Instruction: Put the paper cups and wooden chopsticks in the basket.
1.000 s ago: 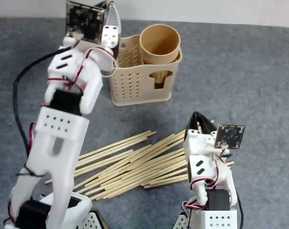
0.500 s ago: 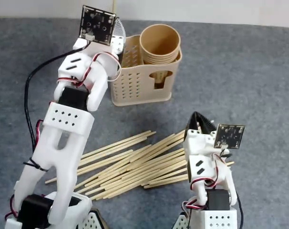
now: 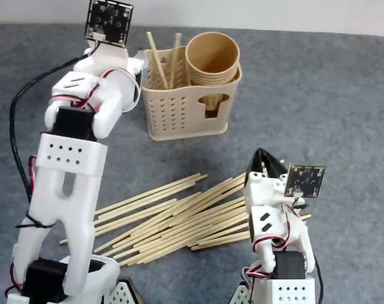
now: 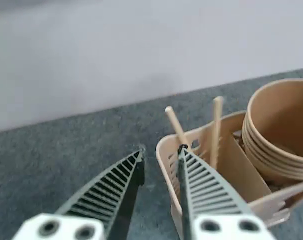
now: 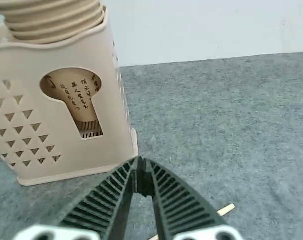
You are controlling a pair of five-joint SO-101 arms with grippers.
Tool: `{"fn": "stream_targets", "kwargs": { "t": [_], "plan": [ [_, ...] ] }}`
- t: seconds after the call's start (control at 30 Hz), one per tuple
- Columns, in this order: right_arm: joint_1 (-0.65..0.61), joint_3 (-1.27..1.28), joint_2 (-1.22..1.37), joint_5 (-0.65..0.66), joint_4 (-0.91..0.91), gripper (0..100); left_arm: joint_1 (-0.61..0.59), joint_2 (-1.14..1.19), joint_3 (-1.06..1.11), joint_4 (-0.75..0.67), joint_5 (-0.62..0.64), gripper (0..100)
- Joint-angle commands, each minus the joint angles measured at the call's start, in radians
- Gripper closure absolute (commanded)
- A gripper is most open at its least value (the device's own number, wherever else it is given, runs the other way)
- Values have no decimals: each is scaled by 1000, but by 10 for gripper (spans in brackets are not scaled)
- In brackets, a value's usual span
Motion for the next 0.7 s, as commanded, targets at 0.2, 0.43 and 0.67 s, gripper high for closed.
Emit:
{"fn": "stream_targets", "kwargs": {
  "t": [0.2, 0.43, 0.67],
  "plan": [
    [-8, -10, -15, 18, -30, 994, -21, -13, -180, 385, 0, 881],
    [-7, -10, -15, 18, -30, 994, -7, -13, -191, 632, -95, 882],
    [-7, -10, -15, 18, -30, 994, 4, -12, -193, 781, -186, 933]
  ]
}}
